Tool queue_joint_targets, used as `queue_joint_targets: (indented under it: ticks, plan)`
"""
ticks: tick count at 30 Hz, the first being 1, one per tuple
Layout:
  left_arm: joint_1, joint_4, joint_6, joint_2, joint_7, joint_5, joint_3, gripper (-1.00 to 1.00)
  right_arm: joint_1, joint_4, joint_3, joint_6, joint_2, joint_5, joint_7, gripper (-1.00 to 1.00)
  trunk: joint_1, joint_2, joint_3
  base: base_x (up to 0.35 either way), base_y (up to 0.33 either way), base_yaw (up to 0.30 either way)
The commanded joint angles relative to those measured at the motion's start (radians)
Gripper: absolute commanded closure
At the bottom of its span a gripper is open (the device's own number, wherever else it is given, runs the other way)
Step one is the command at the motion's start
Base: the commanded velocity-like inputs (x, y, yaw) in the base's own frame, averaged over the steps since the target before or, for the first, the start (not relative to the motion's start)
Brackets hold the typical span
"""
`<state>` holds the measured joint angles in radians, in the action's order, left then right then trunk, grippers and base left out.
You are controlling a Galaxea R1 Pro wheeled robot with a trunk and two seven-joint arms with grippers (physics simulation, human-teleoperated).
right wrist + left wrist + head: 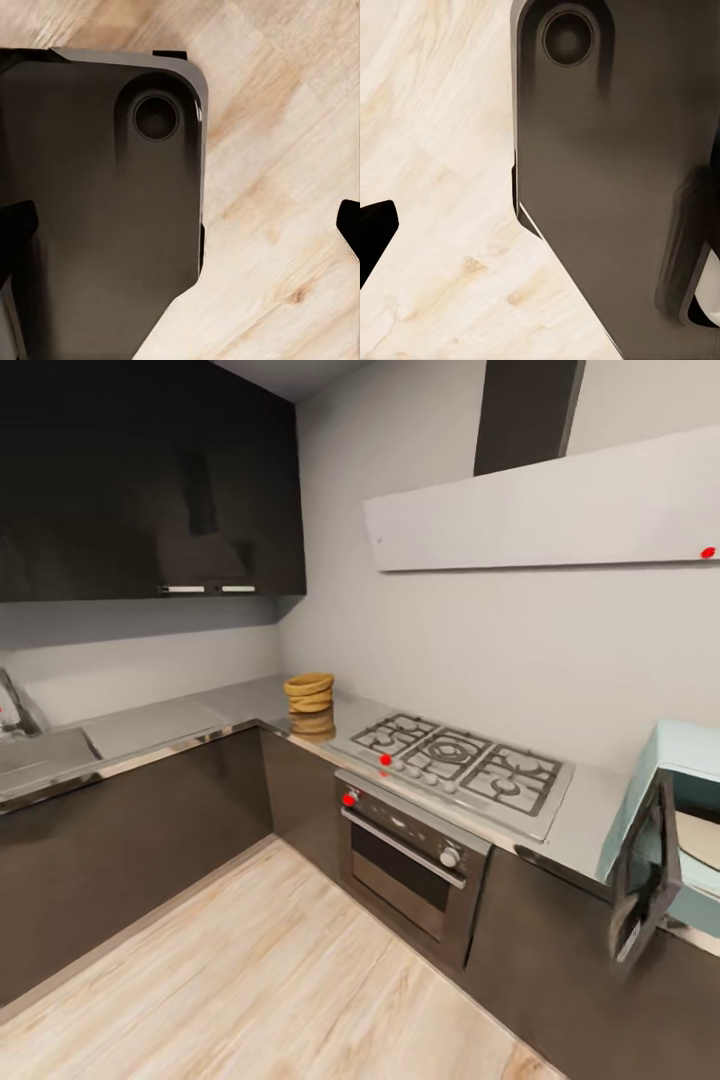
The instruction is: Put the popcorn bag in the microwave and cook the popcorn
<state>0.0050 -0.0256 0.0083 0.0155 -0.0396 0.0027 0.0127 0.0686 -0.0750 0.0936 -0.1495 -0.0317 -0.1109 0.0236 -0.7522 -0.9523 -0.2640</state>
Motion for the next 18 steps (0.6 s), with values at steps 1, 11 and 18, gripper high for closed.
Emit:
queue_joint_targets:
  ticks: [1, 11, 18]
  plan:
    - [0.000, -0.002, 0.001, 0.000, -0.002, 0.000, 0.001, -1.00, 0.002, -0.005, 0.008, -0.008, 0.000, -0.010, 0.002, -1.00, -0.001, -0.001, -0.002, 0.267, 0.191, 0.181]
    - [0.000, -0.002, 0.001, -0.001, -0.002, 0.000, 0.001, -1.00, 0.002, -0.005, 0.008, -0.015, -0.004, -0.010, 0.002, -1.00, -0.001, -0.001, -0.002, 0.266, 0.197, 0.018]
    - [0.000, -0.002, 0.001, -0.001, -0.002, 0.000, 0.001, -1.00, 0.002, -0.004, 0.008, -0.016, -0.004, -0.010, 0.002, -1.00, -0.001, -0.001, -0.002, 0.247, 0.214, -0.169]
